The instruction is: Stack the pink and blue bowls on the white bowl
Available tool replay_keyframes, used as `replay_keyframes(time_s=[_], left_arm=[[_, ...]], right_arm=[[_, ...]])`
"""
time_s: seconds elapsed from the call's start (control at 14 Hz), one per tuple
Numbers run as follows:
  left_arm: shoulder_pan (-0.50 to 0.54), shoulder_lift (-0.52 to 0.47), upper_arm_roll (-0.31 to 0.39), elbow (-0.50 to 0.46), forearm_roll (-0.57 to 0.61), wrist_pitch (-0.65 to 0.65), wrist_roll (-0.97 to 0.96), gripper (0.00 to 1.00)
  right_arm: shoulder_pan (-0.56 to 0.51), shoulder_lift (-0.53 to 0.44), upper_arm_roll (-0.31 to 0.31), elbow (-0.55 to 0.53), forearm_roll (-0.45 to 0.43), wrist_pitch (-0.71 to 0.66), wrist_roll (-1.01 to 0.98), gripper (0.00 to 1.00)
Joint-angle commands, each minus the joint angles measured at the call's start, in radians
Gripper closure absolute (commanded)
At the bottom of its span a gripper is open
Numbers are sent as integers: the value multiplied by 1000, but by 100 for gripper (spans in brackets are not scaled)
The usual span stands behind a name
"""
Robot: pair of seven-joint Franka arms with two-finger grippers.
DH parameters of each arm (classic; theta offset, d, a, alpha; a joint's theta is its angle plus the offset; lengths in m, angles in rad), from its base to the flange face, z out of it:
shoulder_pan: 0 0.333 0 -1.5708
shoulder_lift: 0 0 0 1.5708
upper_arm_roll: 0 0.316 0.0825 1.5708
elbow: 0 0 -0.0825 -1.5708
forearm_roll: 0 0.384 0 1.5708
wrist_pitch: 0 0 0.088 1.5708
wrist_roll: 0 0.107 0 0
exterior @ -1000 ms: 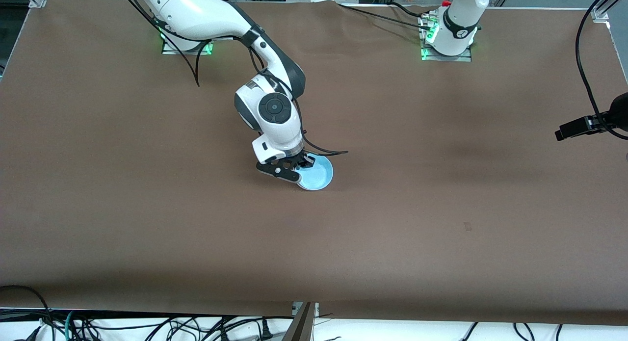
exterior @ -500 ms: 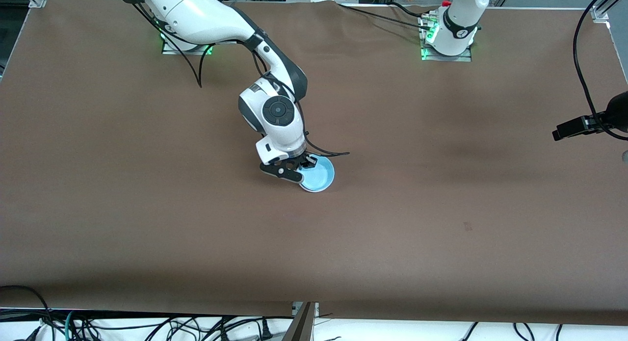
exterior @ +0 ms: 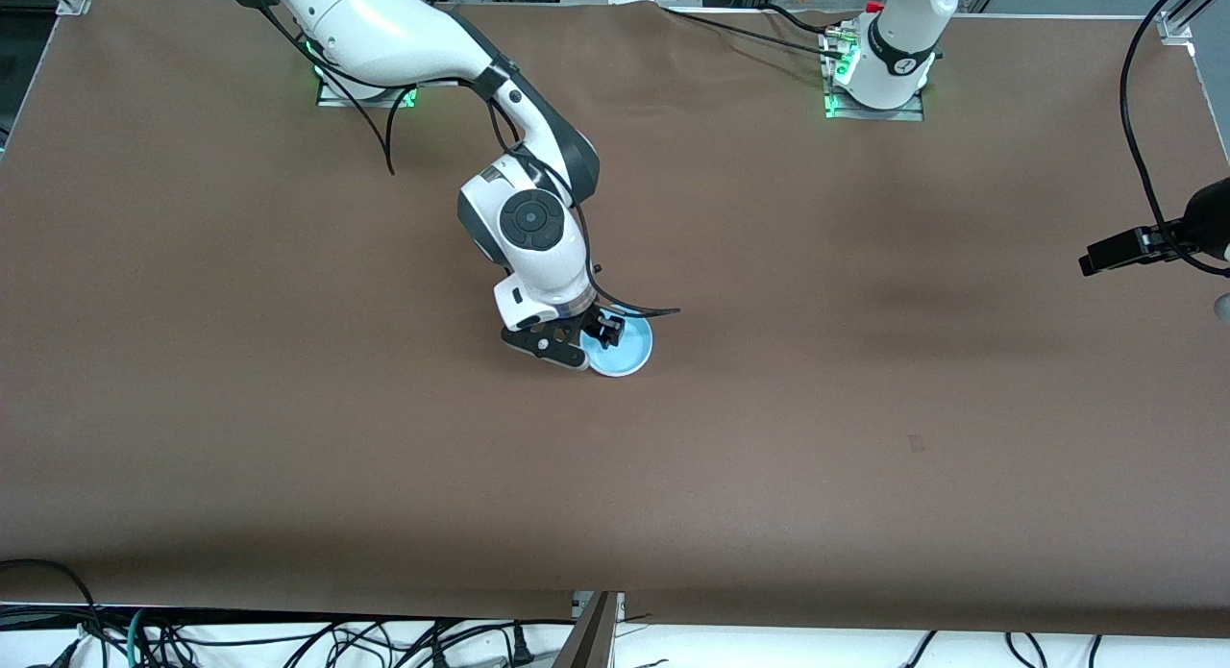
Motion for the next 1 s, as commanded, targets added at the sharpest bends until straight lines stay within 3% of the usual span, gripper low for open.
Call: replay_keyframes(time_s=[0.0, 0.29, 0.43, 0.57, 0.79, 0.93], left_arm=[[0, 10, 3, 26, -17, -14, 15, 0], [1, 8, 3, 26, -18, -14, 15, 0], [0, 10, 3, 26, -18, -14, 15, 0], [0, 10, 1, 26, -18, -14, 15, 0], [1, 10, 3, 24, -18, -14, 17, 0], [1, 10, 3, 26, -18, -14, 17, 0]], right_arm=[[-24, -13, 4, 108, 20, -169, -18, 31], [-72, -22, 10, 308, 25, -426, -30, 29], [-128, -88, 7, 322, 92, -487, -98, 25], [-228, -152, 7, 322, 172, -570, -199, 14], [-331, -252, -4, 320, 180, -720, -370, 2], [-360, -313, -37, 316, 169, -829, -475, 1]])
